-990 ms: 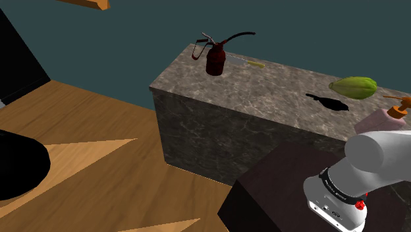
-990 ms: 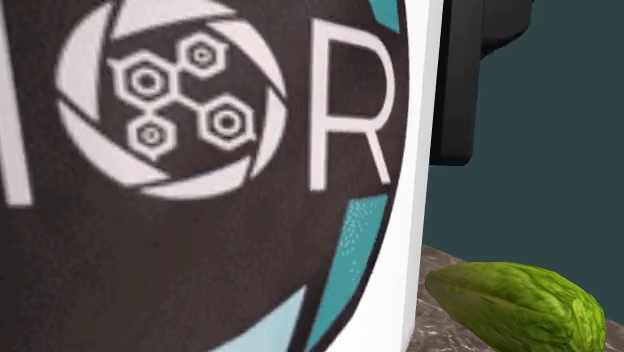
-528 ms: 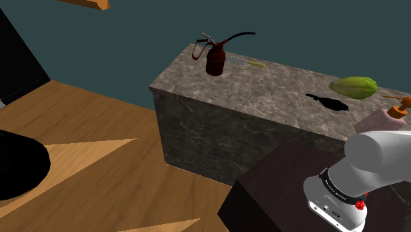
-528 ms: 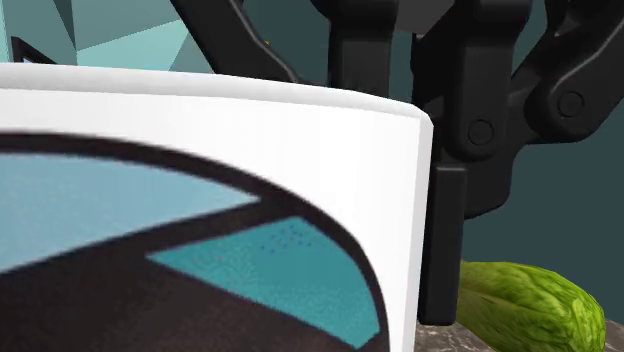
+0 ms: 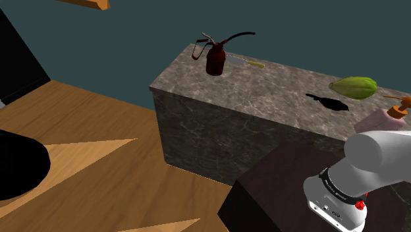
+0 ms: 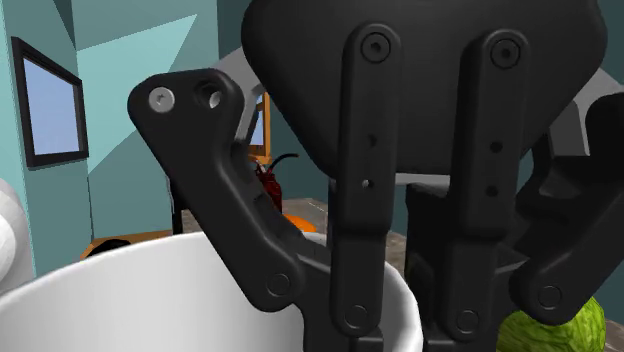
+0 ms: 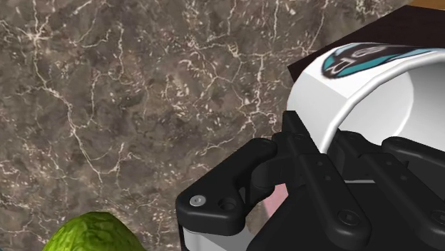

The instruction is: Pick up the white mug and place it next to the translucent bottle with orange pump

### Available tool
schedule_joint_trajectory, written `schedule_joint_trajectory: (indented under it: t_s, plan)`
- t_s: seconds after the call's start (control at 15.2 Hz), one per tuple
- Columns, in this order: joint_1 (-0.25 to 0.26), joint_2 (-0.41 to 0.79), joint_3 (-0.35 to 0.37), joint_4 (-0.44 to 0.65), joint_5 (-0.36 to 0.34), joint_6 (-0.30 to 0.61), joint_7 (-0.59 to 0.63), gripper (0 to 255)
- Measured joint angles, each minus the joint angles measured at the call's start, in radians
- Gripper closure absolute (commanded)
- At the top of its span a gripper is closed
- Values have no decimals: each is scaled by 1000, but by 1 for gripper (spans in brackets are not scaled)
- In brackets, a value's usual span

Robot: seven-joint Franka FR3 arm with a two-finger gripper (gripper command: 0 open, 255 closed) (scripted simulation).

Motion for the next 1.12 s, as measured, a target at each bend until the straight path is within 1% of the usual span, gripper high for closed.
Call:
schedule_joint_trajectory:
  t_s: [0.46,1.12]
  plan:
    - [-5,-7,-56,-73,-43,77,13,255]
    - [7,4,-153,-162,-109,195,39,255]
